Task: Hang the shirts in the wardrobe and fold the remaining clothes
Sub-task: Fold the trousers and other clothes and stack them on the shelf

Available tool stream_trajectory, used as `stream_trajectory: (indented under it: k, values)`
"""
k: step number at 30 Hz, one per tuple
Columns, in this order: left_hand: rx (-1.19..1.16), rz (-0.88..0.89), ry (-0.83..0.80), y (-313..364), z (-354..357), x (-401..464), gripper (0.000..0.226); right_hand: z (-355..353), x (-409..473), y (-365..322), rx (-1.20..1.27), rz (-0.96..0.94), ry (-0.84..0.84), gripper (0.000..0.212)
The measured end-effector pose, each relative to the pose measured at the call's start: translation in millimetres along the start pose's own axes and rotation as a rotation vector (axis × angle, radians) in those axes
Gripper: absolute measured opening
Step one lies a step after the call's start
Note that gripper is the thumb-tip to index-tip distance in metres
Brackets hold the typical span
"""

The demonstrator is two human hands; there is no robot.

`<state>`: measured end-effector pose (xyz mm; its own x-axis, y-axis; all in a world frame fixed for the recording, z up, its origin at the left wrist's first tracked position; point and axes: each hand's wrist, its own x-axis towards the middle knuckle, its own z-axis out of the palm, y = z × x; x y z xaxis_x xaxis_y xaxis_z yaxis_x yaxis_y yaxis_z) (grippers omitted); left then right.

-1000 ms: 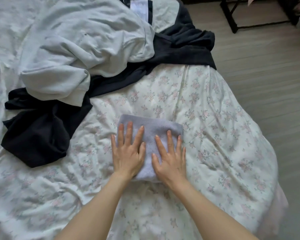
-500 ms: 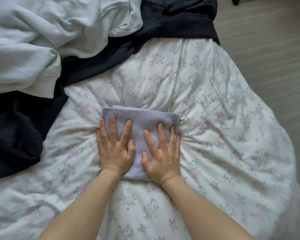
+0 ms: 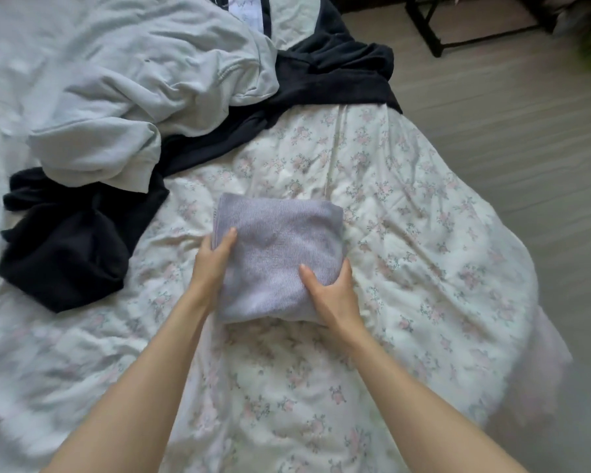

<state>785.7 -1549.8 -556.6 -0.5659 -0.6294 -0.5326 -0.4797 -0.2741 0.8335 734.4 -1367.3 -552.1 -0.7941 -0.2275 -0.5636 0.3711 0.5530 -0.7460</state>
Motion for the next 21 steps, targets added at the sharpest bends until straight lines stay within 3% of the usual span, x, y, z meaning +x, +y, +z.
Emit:
stream_trajectory:
  k: [4,8,15,17,19,21]
  values:
    - [0.161,0.022,-0.136,7,2,3,0.082,-2,-1,-9,0.095,0.000,-0.047,0.107]
    - [0.226,-0.022,-0.153,10,9,1,0.099,-4,-14,-18,0.157,-0.045,0.009,0.084]
    - [-0.041,-0.229,-0.290,15,20,-66,0.093,-57,-76,-12,0.359,-0.009,-0.004,0.053]
    - [-0.137,-0.362,-0.413,25,23,-96,0.086,-84,-107,-8,0.380,0.006,0.014,0.054]
    - [-0.186,-0.478,-0.593,36,27,-132,0.061,-109,-140,-1,0.407,0.019,0.036,0.056]
    - [-0.169,-0.496,-0.724,46,35,-169,0.044,-134,-174,6,0.410,0.017,0.084,0.056]
